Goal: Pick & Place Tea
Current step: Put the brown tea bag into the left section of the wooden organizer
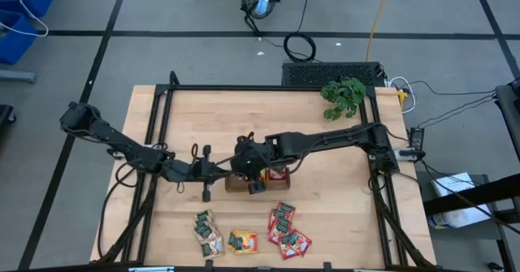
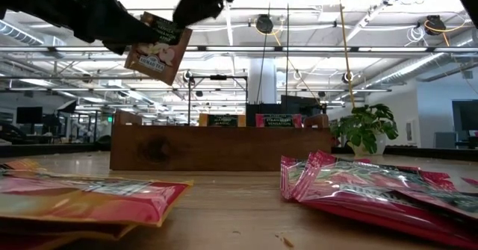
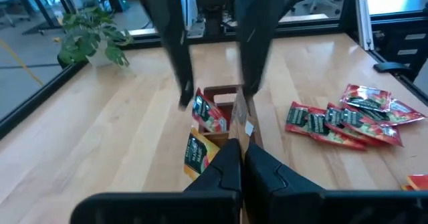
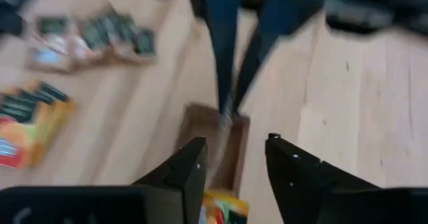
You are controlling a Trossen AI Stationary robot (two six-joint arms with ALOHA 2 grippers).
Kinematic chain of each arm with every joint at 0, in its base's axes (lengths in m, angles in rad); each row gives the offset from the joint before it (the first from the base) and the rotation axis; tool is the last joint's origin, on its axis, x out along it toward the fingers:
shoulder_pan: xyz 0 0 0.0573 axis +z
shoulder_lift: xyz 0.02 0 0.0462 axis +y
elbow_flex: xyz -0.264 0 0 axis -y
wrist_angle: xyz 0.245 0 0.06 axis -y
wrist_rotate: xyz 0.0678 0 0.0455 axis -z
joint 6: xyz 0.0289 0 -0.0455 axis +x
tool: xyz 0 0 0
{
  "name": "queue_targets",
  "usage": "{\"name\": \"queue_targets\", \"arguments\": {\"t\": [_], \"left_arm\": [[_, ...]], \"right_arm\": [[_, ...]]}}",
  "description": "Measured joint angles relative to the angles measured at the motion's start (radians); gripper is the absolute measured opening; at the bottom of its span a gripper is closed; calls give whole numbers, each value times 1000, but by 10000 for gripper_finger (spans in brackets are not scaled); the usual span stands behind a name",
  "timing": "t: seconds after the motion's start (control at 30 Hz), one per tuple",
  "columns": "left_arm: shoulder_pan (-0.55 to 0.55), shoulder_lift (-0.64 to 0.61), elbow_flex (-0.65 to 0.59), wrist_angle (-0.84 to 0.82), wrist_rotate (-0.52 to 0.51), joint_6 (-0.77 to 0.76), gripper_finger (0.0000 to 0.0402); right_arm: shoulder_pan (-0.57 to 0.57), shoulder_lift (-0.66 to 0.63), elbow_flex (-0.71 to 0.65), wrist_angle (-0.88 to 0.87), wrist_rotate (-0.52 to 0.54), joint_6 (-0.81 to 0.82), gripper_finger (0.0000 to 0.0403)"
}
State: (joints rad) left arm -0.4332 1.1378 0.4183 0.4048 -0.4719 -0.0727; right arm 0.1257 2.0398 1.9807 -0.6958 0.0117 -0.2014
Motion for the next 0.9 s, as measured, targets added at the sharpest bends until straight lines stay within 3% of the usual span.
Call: {"name": "queue_targets", "arguments": {"t": [0.13, 0.27, 0.4, 0.53, 0.67, 0.9], "left_arm": [[-2, 0, 0, 0, -8, 11, 1], [-1, -4, 0, 15, -9, 25, 1], [-1, -6, 0, 27, -15, 54, 1], [-1, -7, 0, 71, -27, 91, 1], [-1, -6, 0, 121, -36, 112, 1], [14, -4, 0, 135, -64, 121, 1]], "right_arm": [[-11, -103, -171, 228, -98, -10, 154], [-41, -286, -524, 594, -119, -17, 149], [-77, -426, -911, 1165, -159, 57, 139], [-65, -446, -1142, 1653, -182, 77, 135], [-54, -393, -1211, 1785, -66, 135, 135], [-37, -242, -1072, 1769, -70, 155, 132]]}}
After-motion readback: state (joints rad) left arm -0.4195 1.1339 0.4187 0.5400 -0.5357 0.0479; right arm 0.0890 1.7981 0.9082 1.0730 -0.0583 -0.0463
